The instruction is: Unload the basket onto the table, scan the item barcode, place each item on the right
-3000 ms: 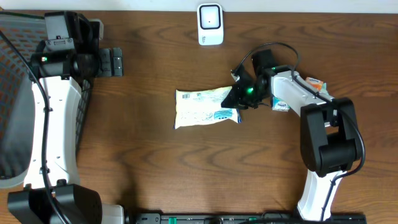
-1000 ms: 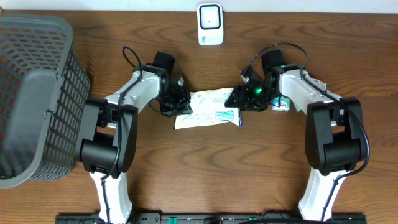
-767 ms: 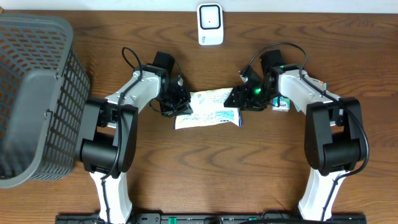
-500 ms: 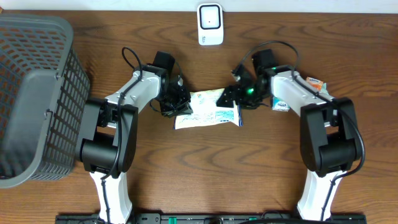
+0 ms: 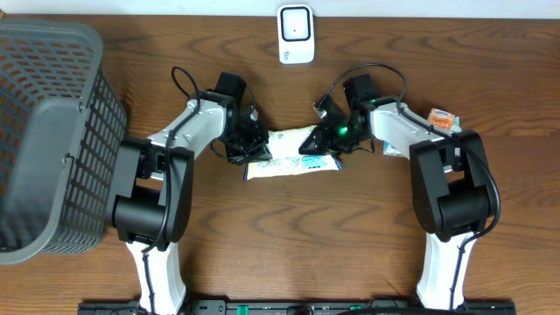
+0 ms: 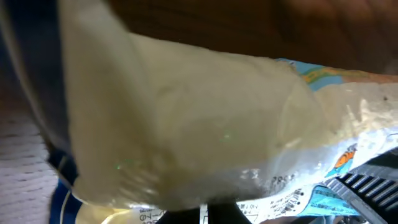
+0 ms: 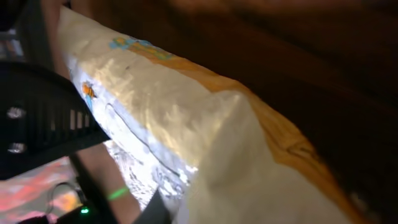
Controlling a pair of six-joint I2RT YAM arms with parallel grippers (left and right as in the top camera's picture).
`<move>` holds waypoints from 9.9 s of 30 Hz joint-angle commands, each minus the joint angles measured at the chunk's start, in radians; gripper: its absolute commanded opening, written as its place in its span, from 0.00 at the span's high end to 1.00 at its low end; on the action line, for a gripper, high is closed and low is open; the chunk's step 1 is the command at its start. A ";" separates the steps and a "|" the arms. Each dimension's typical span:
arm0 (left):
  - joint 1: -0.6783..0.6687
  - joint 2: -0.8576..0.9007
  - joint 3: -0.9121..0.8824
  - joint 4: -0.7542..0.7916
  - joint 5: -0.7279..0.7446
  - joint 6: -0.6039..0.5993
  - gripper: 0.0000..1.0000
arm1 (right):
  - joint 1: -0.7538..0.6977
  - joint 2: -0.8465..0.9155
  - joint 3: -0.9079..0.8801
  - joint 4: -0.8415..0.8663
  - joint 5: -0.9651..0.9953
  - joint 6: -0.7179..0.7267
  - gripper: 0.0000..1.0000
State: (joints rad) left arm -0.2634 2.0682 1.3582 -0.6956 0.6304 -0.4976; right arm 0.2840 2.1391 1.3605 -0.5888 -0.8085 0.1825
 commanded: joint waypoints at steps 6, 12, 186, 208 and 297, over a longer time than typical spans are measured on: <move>-0.003 -0.021 0.005 -0.042 -0.124 0.087 0.93 | 0.022 0.029 0.000 0.018 -0.021 -0.013 0.99; 0.036 -0.240 0.049 -0.149 -0.254 0.157 0.92 | -0.012 0.019 0.001 0.019 -0.127 -0.063 0.99; 0.145 -0.504 0.047 -0.168 -0.591 0.157 0.02 | -0.322 -1.154 0.175 -0.644 0.465 -0.284 0.01; 0.145 -0.504 0.047 -0.168 -0.591 0.157 0.02 | -0.334 -1.365 0.056 -0.564 0.661 -0.331 0.01; 0.241 -1.381 -0.850 0.591 -0.650 0.394 0.03 | -0.215 -2.134 -1.355 0.526 0.660 -0.311 0.01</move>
State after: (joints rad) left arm -0.0372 0.7769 0.6102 -0.1490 -0.0071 -0.1509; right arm 0.0624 0.0120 0.0067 -0.0589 -0.1520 -0.1390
